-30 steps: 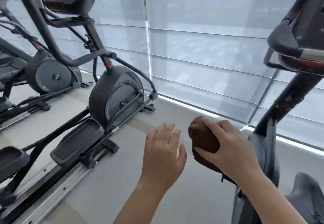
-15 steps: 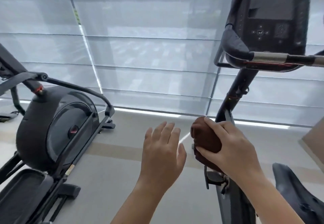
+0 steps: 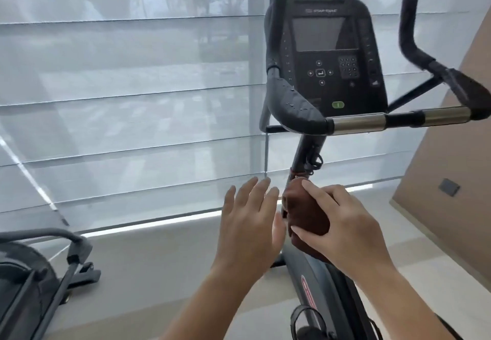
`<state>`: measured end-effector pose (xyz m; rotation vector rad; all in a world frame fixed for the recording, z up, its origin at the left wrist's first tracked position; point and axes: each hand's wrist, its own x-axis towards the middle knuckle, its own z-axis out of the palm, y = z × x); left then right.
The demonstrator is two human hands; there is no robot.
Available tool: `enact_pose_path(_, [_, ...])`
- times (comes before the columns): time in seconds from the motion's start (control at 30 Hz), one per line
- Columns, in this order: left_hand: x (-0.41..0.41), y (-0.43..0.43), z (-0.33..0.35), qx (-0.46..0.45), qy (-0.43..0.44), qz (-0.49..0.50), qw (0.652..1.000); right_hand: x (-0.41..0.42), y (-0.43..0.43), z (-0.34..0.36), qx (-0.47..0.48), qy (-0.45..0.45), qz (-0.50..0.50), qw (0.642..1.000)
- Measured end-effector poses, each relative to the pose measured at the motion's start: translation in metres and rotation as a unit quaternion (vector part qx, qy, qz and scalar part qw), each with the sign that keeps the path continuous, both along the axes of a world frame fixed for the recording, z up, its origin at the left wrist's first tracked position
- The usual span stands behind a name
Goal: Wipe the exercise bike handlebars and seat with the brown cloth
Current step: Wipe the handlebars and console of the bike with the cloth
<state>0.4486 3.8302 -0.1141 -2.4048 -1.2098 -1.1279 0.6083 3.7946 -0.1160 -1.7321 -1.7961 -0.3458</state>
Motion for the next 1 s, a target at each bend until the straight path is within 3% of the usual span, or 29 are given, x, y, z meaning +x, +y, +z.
enact_pose_path(0.33, [0.101,0.094,0.042,0.016,0.003,-0.203,0.979,0.102,0.04,0.018,0.087,-0.042,-0.153,0.984])
enact_pose_path(0.57, [0.164,0.125,0.06,0.014,-0.002,-0.281,0.96,0.162,0.046,0.043,0.103,0.004,-0.218,0.971])
enact_pose_path(0.7, [0.188,0.128,0.057,0.012,0.012,-0.284,0.959,0.197,0.054,0.06,0.084,0.022,-0.187,0.978])
enact_pose_path(0.9, [0.212,0.137,0.06,0.014,0.006,-0.222,0.975,0.258,0.094,0.095,0.045,-0.04,-0.058,0.997])
enact_pose_path(1.0, [0.217,0.139,0.059,0.012,0.0,-0.19,0.982,0.279,0.131,0.111,-0.105,-0.045,0.007,0.993])
